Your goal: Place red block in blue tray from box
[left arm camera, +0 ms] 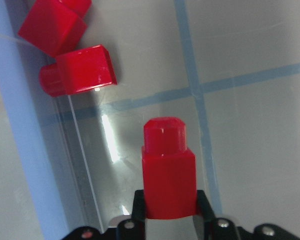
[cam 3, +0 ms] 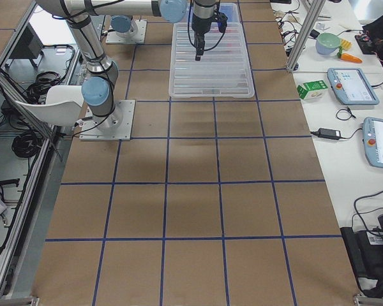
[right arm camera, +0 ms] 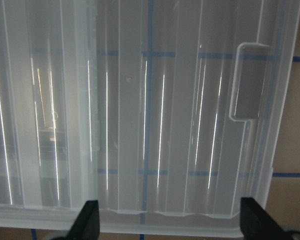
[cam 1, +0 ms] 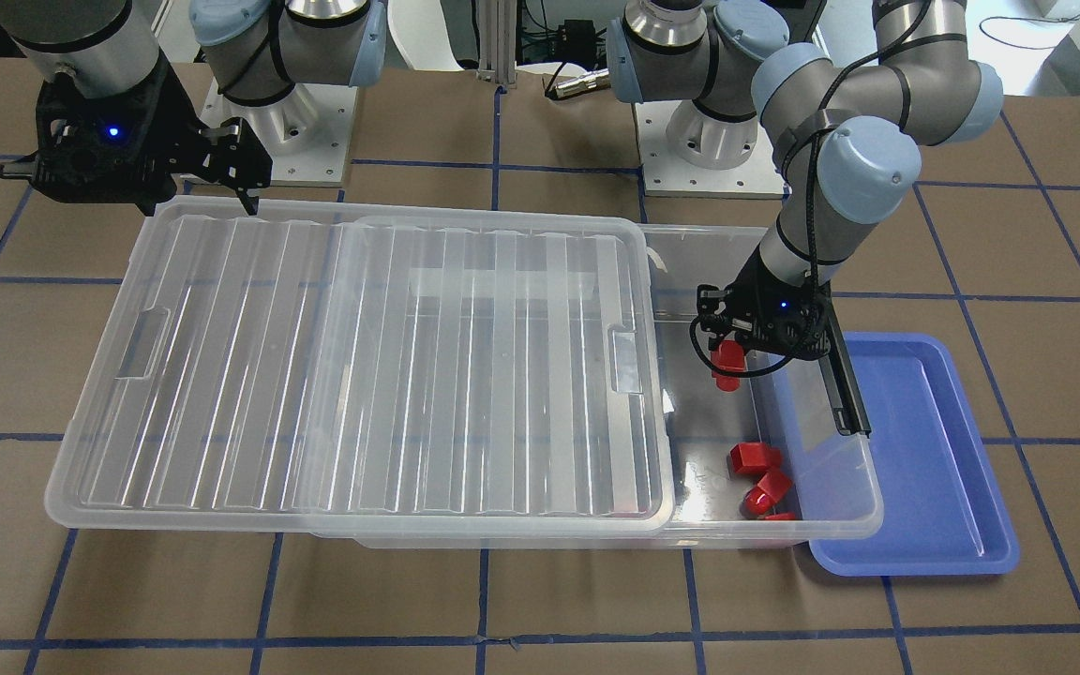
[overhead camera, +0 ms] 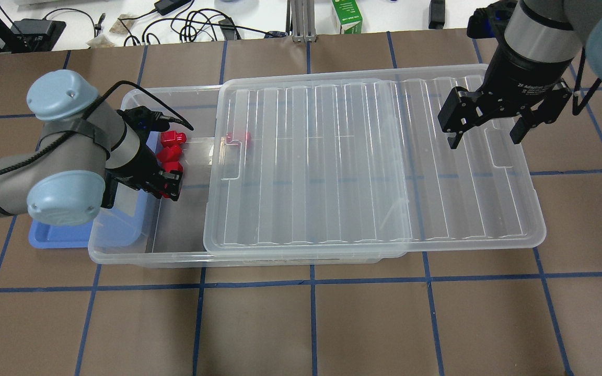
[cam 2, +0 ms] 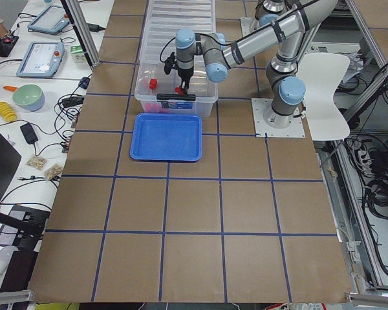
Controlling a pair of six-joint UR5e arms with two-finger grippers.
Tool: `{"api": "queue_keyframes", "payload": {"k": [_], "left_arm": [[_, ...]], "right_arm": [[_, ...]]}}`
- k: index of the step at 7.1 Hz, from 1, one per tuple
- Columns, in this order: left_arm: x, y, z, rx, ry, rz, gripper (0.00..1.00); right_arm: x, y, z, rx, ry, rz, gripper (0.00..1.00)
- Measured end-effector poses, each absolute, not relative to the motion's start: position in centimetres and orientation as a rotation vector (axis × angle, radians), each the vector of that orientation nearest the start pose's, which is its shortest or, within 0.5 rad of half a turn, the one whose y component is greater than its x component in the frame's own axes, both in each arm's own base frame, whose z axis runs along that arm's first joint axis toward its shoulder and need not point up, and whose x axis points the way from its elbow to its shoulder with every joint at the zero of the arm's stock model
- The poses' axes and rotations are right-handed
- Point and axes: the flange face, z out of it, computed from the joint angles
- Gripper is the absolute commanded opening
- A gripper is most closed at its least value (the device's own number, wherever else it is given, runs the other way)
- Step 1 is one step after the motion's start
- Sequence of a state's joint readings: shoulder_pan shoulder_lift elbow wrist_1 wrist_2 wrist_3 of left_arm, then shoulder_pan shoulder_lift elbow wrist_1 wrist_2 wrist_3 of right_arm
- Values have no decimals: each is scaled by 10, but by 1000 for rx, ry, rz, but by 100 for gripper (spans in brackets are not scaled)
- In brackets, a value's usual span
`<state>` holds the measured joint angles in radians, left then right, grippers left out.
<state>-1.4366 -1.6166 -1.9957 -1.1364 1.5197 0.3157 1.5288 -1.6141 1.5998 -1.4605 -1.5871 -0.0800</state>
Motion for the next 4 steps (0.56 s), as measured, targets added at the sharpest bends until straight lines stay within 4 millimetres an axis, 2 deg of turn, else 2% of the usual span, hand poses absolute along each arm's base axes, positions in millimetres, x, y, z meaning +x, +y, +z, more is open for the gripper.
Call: {"api": "queue_keyframes", "payload": {"k": [2, 3, 4], "left_arm": [[-70, -482, 386, 273, 3166, 89, 1], [-59, -487, 413, 254, 3164, 84, 1], [-33, -493, 426, 212, 3169, 78, 1]], "right_arm": [[112, -469, 484, -47, 3150, 154, 100], [112, -469, 482, -44, 3150, 158, 100], [110, -470, 481, -40, 3150, 159, 100]]}}
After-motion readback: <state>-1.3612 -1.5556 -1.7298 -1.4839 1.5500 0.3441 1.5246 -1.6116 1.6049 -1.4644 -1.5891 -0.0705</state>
